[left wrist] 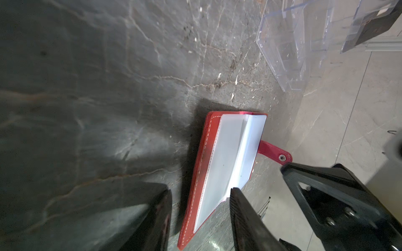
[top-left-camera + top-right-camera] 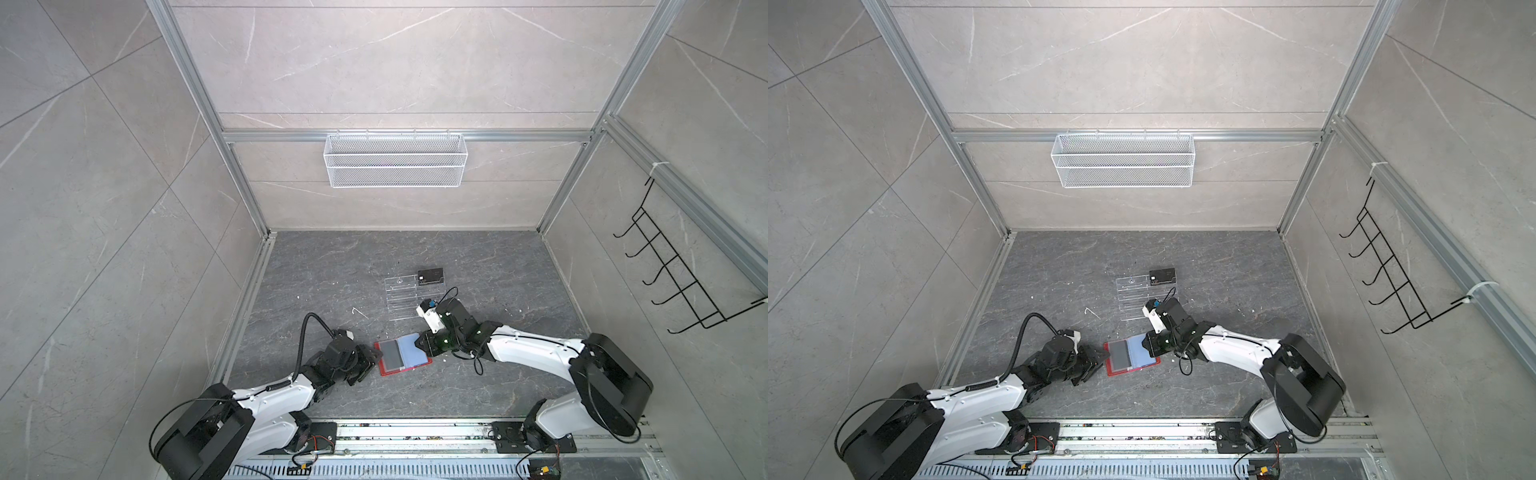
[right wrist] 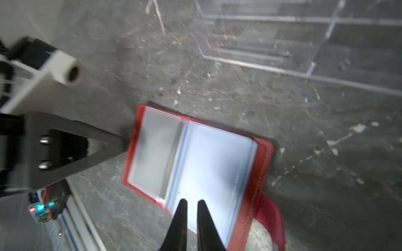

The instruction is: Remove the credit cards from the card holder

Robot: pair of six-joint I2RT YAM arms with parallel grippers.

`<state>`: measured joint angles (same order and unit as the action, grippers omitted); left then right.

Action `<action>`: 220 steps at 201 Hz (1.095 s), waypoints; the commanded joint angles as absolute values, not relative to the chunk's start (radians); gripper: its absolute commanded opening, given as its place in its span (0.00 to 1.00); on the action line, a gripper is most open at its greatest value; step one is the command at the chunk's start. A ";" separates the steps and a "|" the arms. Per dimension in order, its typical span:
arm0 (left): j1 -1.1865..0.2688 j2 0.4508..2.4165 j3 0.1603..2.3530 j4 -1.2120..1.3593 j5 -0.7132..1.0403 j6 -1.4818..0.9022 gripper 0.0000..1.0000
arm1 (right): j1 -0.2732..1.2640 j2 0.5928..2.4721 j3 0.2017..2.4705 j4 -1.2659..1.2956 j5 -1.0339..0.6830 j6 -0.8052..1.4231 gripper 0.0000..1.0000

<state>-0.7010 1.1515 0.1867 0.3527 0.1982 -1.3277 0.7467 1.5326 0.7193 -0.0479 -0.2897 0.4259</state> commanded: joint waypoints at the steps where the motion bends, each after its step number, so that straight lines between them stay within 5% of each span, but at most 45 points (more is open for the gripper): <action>1: -0.707 1.178 0.197 0.420 0.222 -1.323 0.33 | 0.756 1.572 0.692 -0.031 -0.231 0.478 0.12; 103: -0.721 1.183 0.223 0.473 0.238 -1.277 0.00 | 0.758 1.640 0.653 -0.006 -0.237 0.498 0.11; 220: -0.722 0.999 0.323 0.288 0.228 -1.166 0.00 | 0.752 1.561 0.703 -0.158 -0.128 0.515 0.18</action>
